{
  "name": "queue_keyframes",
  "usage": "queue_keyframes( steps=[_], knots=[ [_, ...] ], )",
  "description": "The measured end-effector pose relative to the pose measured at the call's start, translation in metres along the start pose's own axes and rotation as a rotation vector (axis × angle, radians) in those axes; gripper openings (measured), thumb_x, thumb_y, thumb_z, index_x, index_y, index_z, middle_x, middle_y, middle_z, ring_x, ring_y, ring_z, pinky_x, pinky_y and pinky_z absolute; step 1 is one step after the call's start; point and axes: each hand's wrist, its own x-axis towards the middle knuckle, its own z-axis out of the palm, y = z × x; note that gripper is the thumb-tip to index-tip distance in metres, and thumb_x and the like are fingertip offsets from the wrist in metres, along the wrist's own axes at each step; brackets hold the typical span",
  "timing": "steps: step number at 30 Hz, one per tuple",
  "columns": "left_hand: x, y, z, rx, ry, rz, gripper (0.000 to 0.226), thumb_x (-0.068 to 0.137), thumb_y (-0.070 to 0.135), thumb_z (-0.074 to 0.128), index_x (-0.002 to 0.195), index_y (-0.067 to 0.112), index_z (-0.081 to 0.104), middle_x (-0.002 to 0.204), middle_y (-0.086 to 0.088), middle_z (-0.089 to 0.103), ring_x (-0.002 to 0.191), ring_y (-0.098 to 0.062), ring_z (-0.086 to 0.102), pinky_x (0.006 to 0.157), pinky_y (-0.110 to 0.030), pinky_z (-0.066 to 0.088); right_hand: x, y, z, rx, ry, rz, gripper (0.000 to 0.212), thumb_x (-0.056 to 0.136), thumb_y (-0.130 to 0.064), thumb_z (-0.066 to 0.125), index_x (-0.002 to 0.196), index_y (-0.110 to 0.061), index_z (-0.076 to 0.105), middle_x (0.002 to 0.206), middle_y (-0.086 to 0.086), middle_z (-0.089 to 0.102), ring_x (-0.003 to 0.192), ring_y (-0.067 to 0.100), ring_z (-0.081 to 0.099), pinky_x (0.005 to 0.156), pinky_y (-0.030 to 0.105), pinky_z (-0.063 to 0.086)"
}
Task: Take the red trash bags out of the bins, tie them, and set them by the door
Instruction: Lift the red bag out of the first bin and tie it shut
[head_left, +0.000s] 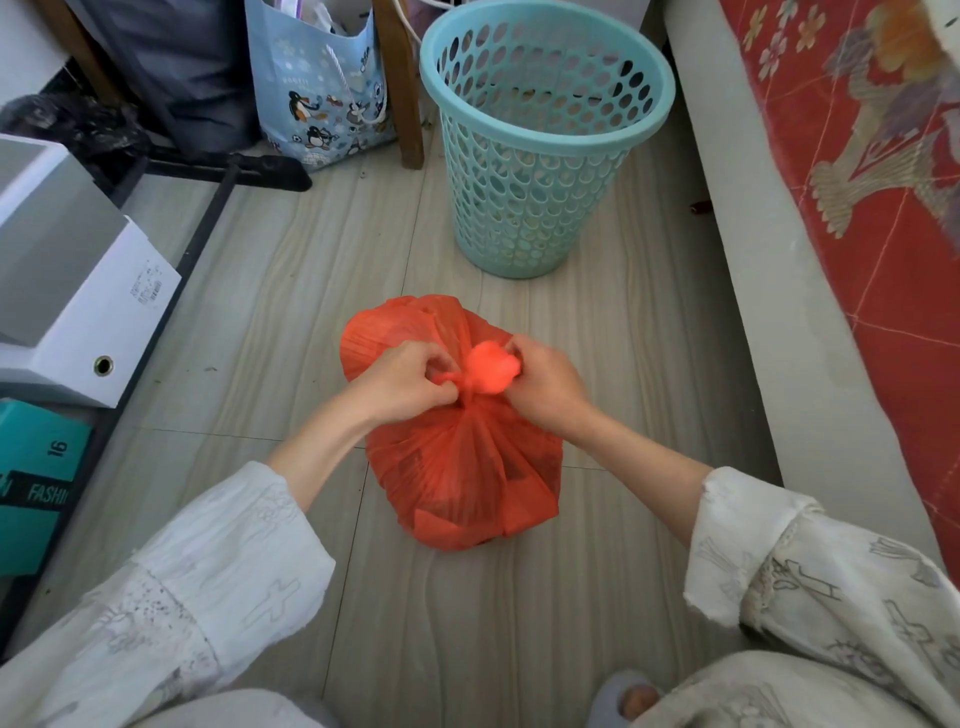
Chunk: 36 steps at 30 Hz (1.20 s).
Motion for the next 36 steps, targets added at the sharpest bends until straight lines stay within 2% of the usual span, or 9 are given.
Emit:
queue_keyframes(
  steps=[3,5,8,12,18,22,26,32,36],
  knots=[
    [0.001,-0.006,-0.003,-0.112,0.001,-0.072,0.006,0.075,0.012,0.068,0.078,0.017,0.07,0.075,0.001,0.069,0.071,-0.01,0.061,0.078,-0.03,0.049,0.002,-0.001,-0.001,0.497,-0.084,0.285,0.022,0.076,-0.01,0.058,0.096,-0.016,0.066,0.089,0.01,0.067,0.088,0.027,0.061,0.087,0.041,0.051],
    [0.0,-0.009,-0.007,-0.114,-0.008,-0.086,0.007,0.076,0.013,0.069,0.075,0.019,0.073,0.081,-0.004,0.073,0.079,-0.018,0.067,0.085,-0.035,0.052,0.004,0.001,-0.001,0.562,-0.108,0.319,0.023,0.075,-0.009,0.06,0.098,-0.014,0.065,0.084,0.006,0.063,0.085,0.023,0.059,0.086,0.037,0.05],
    [-0.001,-0.013,-0.009,-0.093,-0.02,-0.113,0.009,0.075,0.02,0.068,0.079,0.015,0.075,0.087,-0.006,0.075,0.091,-0.024,0.067,0.089,-0.04,0.05,0.005,0.01,-0.001,0.235,-0.061,0.198,0.02,0.082,-0.016,0.055,0.1,-0.011,0.063,0.094,0.015,0.067,0.093,0.032,0.061,0.082,0.035,0.047],
    [-0.002,-0.015,-0.007,-0.126,-0.074,-0.132,0.013,0.079,0.024,0.064,0.078,0.016,0.074,0.09,-0.007,0.074,0.082,-0.013,0.061,0.081,-0.032,0.048,0.005,0.014,-0.005,-0.204,-0.034,-0.003,0.025,0.082,-0.008,0.044,0.1,-0.001,0.061,0.103,0.027,0.063,0.102,0.041,0.056,0.084,0.039,0.045],
    [-0.006,-0.018,-0.007,-0.149,-0.029,-0.07,0.018,0.083,0.021,0.063,0.067,0.029,0.066,0.076,0.01,0.067,0.073,-0.003,0.057,0.075,-0.023,0.043,-0.001,0.011,-0.025,0.642,-0.445,0.045,0.029,0.085,-0.012,0.062,0.114,-0.014,0.06,0.097,-0.008,0.064,0.085,-0.003,0.058,0.072,0.001,0.046],
    [-0.008,-0.012,-0.001,0.065,0.038,-0.019,0.013,0.084,0.025,0.061,0.071,0.028,0.061,0.069,0.02,0.054,0.066,0.001,0.047,0.057,-0.01,0.031,0.007,0.001,-0.016,0.639,-0.151,0.111,0.035,0.098,-0.024,0.039,0.079,-0.01,0.064,0.071,-0.006,0.059,0.067,0.003,0.053,0.061,0.003,0.04],
    [-0.015,0.004,0.009,0.231,0.011,0.174,0.016,0.09,0.018,0.051,0.081,0.01,0.062,0.083,0.004,0.048,0.082,-0.018,0.051,0.073,-0.023,0.033,0.019,0.014,-0.007,0.532,0.032,0.348,0.045,0.099,-0.026,0.036,0.058,-0.02,0.054,0.074,0.005,0.059,0.075,0.019,0.053,0.073,0.026,0.039],
    [-0.021,0.016,0.007,0.27,-0.024,0.34,0.02,0.092,0.014,0.045,0.079,0.003,0.056,0.085,-0.006,0.051,0.087,-0.024,0.052,0.082,-0.036,0.039,0.033,0.034,-0.016,0.479,0.194,0.49,0.042,0.097,-0.028,0.038,0.102,0.003,0.065,0.11,0.024,0.065,0.108,0.035,0.059,0.089,0.035,0.044],
    [-0.018,0.018,0.008,0.211,-0.018,0.368,0.02,0.091,0.011,0.047,0.076,0.003,0.057,0.08,-0.002,0.05,0.079,-0.017,0.049,0.077,-0.03,0.038,0.039,0.051,-0.023,0.441,0.201,0.522,0.039,0.096,-0.029,0.039,0.1,0.0,0.065,0.096,0.018,0.06,0.11,0.035,0.059,0.081,0.033,0.041]
  ],
)
